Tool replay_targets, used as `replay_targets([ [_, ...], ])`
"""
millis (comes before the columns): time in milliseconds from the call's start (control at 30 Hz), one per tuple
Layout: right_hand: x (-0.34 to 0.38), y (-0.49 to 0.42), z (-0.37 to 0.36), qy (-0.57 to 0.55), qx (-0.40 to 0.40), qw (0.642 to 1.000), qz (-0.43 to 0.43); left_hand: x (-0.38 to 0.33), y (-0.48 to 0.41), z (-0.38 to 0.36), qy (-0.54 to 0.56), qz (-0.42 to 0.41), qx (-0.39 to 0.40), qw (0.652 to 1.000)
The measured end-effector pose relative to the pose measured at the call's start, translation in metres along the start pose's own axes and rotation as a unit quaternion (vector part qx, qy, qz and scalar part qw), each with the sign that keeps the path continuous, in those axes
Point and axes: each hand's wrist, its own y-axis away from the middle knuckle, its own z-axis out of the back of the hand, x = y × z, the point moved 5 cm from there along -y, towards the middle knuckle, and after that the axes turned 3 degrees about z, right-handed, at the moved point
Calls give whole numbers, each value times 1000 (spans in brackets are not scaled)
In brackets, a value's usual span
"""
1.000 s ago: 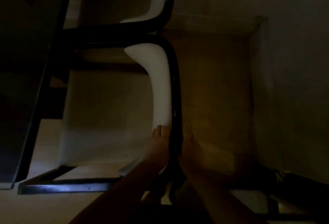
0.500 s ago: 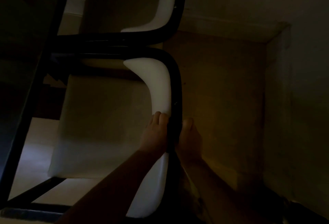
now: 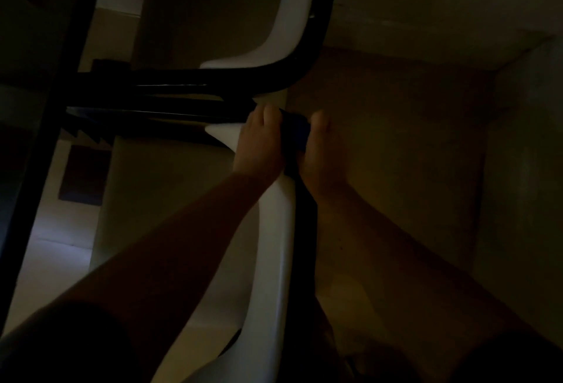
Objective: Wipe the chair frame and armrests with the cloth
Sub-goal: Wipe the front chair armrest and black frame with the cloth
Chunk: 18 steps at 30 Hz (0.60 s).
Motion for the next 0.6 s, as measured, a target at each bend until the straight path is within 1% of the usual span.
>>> replay_targets([
  [133,1,-50,-14,-38,10,999,18,12,-44,2,20,35,-7,999],
  [167,0,-62,-16,-51,22,998,21,13,-55,3,31,37,-5,999],
  [300,-9,-96,-19,-73,116,990,13,9,-83,2,21,24,11,999],
  [367,-14,-95,-18,-93,167,982,5,12,-80,1,12,29,23,999],
  [433,-19,-85,-14,-127,200,971,-13,16,-73,-1,18,49,43,998],
  [500,-22,-70,-7,-146,209,966,-28,16,-64,0,24,56,70,996],
  [600,-26,-41,7,-157,200,966,-46,7,-42,1,56,61,105,991],
])
